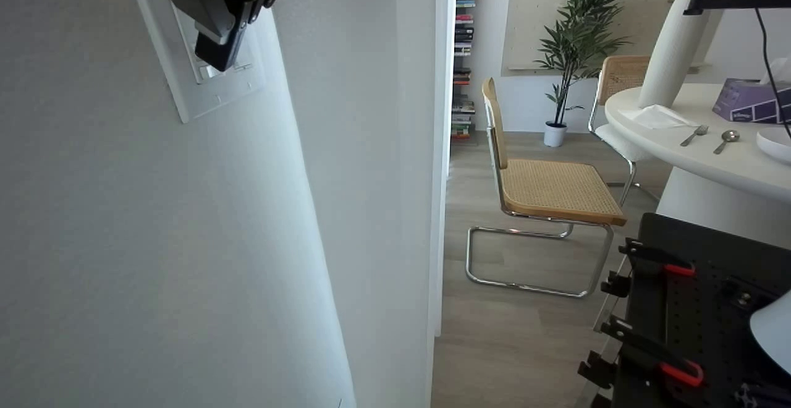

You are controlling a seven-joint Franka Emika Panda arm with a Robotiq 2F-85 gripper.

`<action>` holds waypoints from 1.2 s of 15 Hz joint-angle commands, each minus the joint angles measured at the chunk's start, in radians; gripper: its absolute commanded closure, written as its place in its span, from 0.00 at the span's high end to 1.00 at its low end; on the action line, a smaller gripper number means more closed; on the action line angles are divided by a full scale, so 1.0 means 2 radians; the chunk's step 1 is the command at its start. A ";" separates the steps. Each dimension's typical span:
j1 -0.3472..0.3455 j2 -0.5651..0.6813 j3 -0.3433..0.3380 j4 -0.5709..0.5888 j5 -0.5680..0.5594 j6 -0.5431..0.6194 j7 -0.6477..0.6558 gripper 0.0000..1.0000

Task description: Turn on the light

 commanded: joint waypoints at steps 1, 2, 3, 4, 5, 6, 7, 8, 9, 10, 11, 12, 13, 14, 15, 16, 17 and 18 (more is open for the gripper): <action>-0.010 0.017 0.008 0.019 -0.033 0.003 0.032 0.00; -0.009 0.020 0.008 0.021 -0.039 0.000 0.035 0.00; -0.007 0.023 0.007 0.024 -0.040 -0.004 0.037 0.00; -0.003 0.028 0.005 0.027 -0.028 -0.010 0.028 0.00; 0.000 0.032 0.002 0.029 -0.016 -0.011 0.020 0.00; 0.001 0.034 0.001 0.031 -0.007 -0.015 0.017 0.00; 0.003 0.034 0.000 0.032 0.001 -0.016 0.014 0.00; 0.003 0.035 0.000 0.032 0.007 -0.019 0.014 0.00; 0.002 0.033 0.001 0.033 0.009 -0.023 0.017 0.00; 0.003 0.032 0.001 0.035 0.012 -0.027 0.016 0.00; 0.003 0.030 0.001 0.036 0.016 -0.033 0.017 0.00; 0.003 0.029 0.001 0.037 0.018 -0.039 0.016 0.00; 0.003 0.028 0.001 0.039 0.023 -0.046 0.016 0.00; 0.003 0.027 0.001 0.041 0.024 -0.052 0.017 0.00; 0.003 0.026 0.001 0.043 0.027 -0.059 0.016 0.00; 0.002 0.026 0.000 0.044 0.027 -0.061 0.017 0.00; 0.002 0.026 0.000 0.046 0.028 -0.066 0.017 0.00; 0.001 0.027 0.000 0.047 0.026 -0.069 0.018 0.00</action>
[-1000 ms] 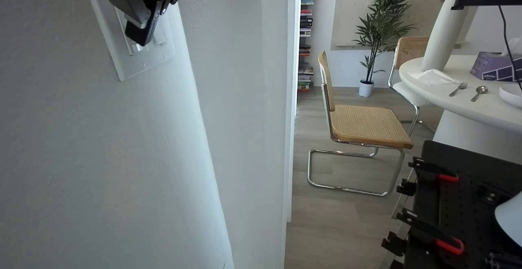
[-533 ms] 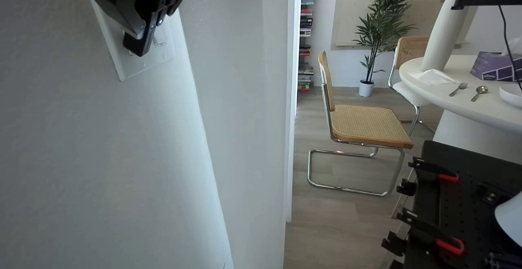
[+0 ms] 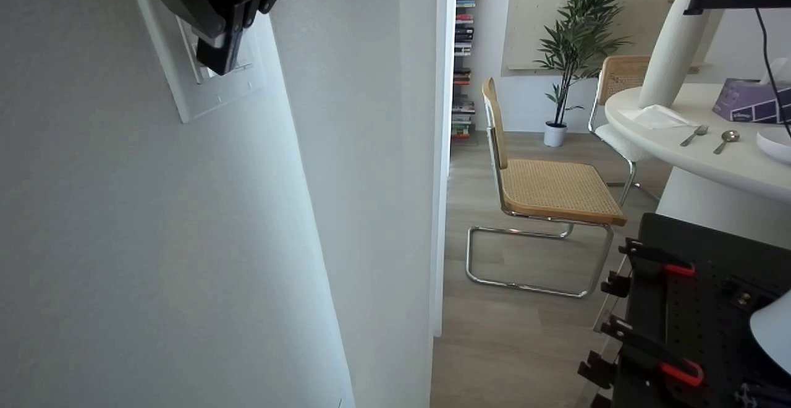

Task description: Turn on the light

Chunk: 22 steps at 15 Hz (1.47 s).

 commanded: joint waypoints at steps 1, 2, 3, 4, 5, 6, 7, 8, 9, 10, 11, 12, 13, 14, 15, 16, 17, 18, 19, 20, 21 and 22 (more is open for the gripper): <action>-0.001 0.004 0.001 0.016 0.005 -0.027 0.000 0.00; 0.026 0.006 -0.026 0.017 -0.001 -0.029 0.002 0.00; 0.030 0.008 -0.030 0.019 -0.003 -0.032 0.003 0.00; 0.036 0.009 -0.038 0.019 -0.005 -0.032 0.004 0.00; 0.042 0.010 -0.045 0.020 -0.008 -0.029 0.005 0.00; 0.046 0.010 -0.051 0.019 -0.010 -0.025 0.007 0.00; 0.051 0.011 -0.056 0.019 -0.010 -0.024 0.006 0.00; 0.054 0.011 -0.059 0.019 -0.012 -0.022 0.007 0.00; 0.057 0.013 -0.063 0.019 -0.008 -0.022 0.004 0.00; 0.061 0.017 -0.067 0.022 -0.002 -0.027 0.001 0.00; 0.063 0.018 -0.069 0.022 -0.003 -0.028 0.002 0.00; 0.065 0.020 -0.071 0.023 -0.004 -0.028 0.002 0.00; 0.067 0.022 -0.073 0.025 -0.005 -0.028 0.003 0.00; 0.068 0.025 -0.076 0.026 -0.006 -0.028 0.004 0.00; 0.070 0.026 -0.077 0.026 -0.008 -0.027 0.005 0.00; 0.071 0.025 -0.078 0.026 -0.010 -0.025 0.006 0.00; 0.072 0.025 -0.079 0.026 -0.010 -0.024 0.006 0.00; 0.072 0.024 -0.079 0.026 -0.012 -0.022 0.007 0.00; 0.072 0.022 -0.079 0.026 -0.015 -0.019 0.010 0.00; 0.073 0.019 -0.079 0.024 -0.020 -0.013 0.012 0.00; 0.073 0.017 -0.079 0.022 -0.025 -0.009 0.015 0.00; 0.073 0.015 -0.080 0.020 -0.032 0.001 0.019 0.00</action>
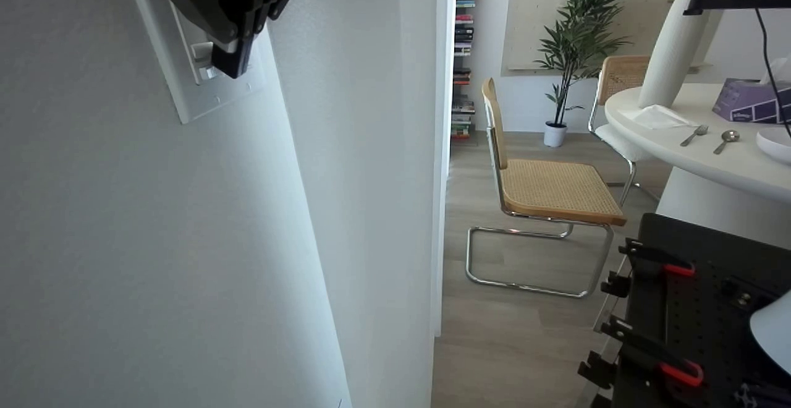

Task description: Turn on the light

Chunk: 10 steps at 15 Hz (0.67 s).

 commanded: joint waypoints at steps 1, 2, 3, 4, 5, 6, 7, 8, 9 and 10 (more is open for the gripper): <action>0.008 0.002 -0.008 0.011 -0.031 0.022 0.023 0.00; 0.008 0.002 -0.009 0.010 -0.037 0.025 0.028 0.00; 0.009 0.001 -0.009 0.010 -0.044 0.026 0.035 0.00; 0.010 -0.001 -0.009 0.009 -0.048 0.027 0.040 0.00; 0.011 -0.002 -0.009 0.009 -0.053 0.028 0.045 0.00; 0.011 -0.004 -0.010 0.008 -0.055 0.031 0.050 0.00; 0.012 -0.006 -0.011 0.006 -0.057 0.033 0.053 0.00; 0.012 -0.008 -0.011 0.006 -0.057 0.034 0.057 0.00; 0.012 -0.011 -0.012 0.005 -0.059 0.035 0.060 0.00; 0.011 -0.013 -0.012 0.004 -0.059 0.036 0.061 0.00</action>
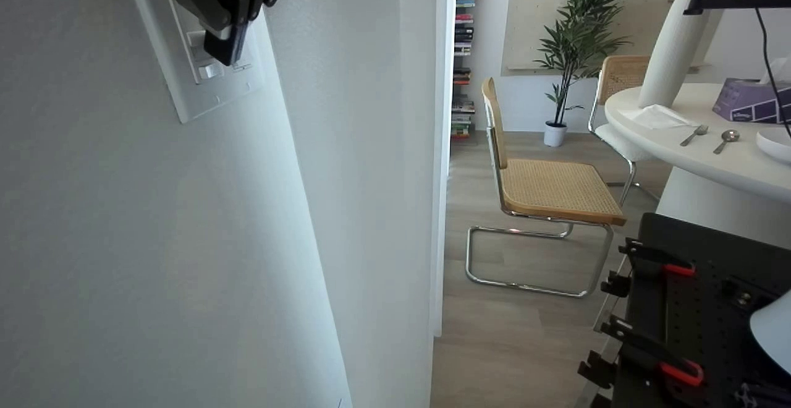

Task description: Turn on the light

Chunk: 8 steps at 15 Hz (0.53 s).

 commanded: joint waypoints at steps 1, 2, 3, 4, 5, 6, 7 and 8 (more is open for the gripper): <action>0.003 -0.009 -0.008 0.007 -0.021 0.032 0.023 0.00; 0.002 -0.013 -0.007 0.006 -0.022 0.032 0.024 0.00; 0.001 -0.016 -0.007 0.006 -0.022 0.033 0.025 0.00; 0.000 -0.020 -0.006 0.007 -0.024 0.034 0.026 0.00; -0.001 -0.023 -0.005 0.007 -0.026 0.034 0.030 0.00; -0.001 -0.025 -0.004 0.007 -0.030 0.034 0.033 0.00; -0.001 -0.025 -0.004 0.006 -0.032 0.035 0.034 0.00; -0.001 -0.025 -0.005 0.006 -0.035 0.036 0.037 0.00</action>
